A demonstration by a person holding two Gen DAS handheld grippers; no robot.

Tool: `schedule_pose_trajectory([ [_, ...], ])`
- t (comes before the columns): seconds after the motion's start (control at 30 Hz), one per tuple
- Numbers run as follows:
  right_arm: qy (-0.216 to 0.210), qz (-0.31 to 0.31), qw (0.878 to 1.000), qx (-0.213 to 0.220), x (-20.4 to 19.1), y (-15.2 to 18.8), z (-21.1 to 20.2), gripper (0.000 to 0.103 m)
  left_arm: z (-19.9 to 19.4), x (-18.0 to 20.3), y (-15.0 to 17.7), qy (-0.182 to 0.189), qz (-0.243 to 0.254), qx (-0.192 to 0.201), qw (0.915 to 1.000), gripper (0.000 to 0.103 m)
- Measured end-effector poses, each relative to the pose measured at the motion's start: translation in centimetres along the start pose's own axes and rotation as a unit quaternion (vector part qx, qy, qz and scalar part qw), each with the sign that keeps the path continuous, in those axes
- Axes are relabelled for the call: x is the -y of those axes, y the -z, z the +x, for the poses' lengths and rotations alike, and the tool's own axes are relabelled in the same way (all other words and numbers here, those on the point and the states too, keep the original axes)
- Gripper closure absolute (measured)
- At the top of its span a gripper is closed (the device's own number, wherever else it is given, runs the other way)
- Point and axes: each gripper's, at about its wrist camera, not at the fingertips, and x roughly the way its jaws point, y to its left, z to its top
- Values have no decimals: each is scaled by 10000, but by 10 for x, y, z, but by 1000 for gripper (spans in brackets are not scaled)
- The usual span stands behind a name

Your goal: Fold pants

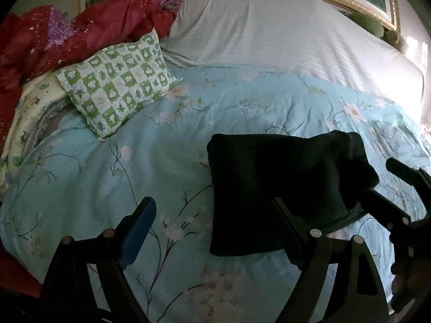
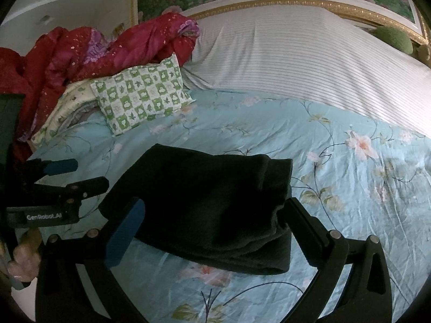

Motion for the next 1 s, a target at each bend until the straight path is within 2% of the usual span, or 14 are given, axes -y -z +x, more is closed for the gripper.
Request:
schedule_pose_trajectory([
  [0.63, -225, 96, 9997, -64, 6, 2, 4, 0, 3, 19, -9, -201, 279, -150, 9993, 17],
  [1.0, -362, 431, 9983, -115, 21, 9, 5, 0, 0, 31, -11, -377, 464, -204, 9980, 17],
])
